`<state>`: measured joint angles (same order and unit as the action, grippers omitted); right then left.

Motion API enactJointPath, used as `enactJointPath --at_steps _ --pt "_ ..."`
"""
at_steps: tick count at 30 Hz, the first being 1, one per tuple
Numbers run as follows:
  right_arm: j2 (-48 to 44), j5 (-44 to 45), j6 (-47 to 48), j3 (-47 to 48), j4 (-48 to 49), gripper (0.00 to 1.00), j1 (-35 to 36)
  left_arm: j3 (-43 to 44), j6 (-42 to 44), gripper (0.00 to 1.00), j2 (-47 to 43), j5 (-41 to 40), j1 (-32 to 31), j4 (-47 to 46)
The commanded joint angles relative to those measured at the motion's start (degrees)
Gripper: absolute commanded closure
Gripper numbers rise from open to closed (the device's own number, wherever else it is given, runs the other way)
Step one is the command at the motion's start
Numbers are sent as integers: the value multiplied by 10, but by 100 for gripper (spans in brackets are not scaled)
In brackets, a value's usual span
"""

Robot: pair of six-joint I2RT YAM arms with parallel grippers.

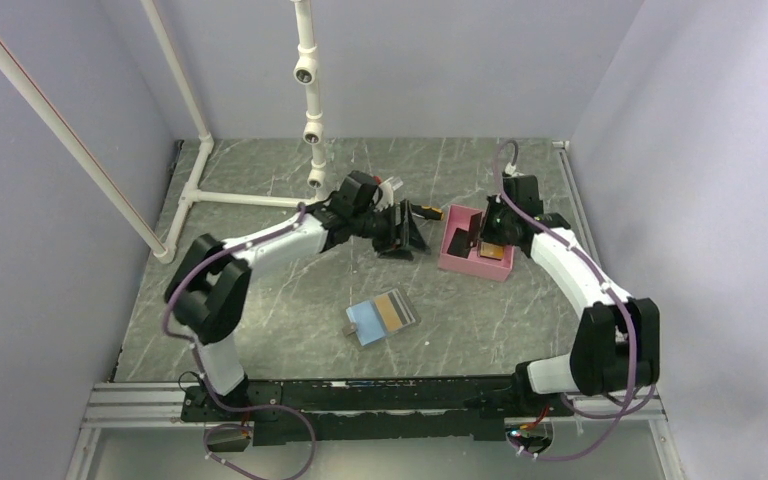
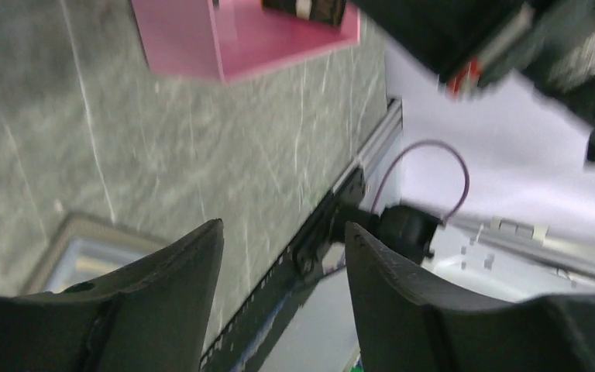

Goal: Put the credit cards into the card holder
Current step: Pick up the credit card from the storage box, then insert the credit card into the card holder.

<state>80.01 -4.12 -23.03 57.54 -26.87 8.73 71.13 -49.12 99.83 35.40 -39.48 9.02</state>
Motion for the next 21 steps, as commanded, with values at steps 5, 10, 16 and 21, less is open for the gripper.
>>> enactJointPath --at_steps 5,10,16,21 --pt "-92 39 21 -101 144 100 0 196 -30 38 155 -74 -27 -52" --pt "-117 -88 -75 -129 168 100 -89 281 -21 35 231 -38 -35 -64" --pt "-118 -339 -121 -177 260 100 -191 315 8 30 261 93 -30 -104" --pt "-124 -440 -171 -235 379 100 -242 291 -18 28 263 131 -12 -138"
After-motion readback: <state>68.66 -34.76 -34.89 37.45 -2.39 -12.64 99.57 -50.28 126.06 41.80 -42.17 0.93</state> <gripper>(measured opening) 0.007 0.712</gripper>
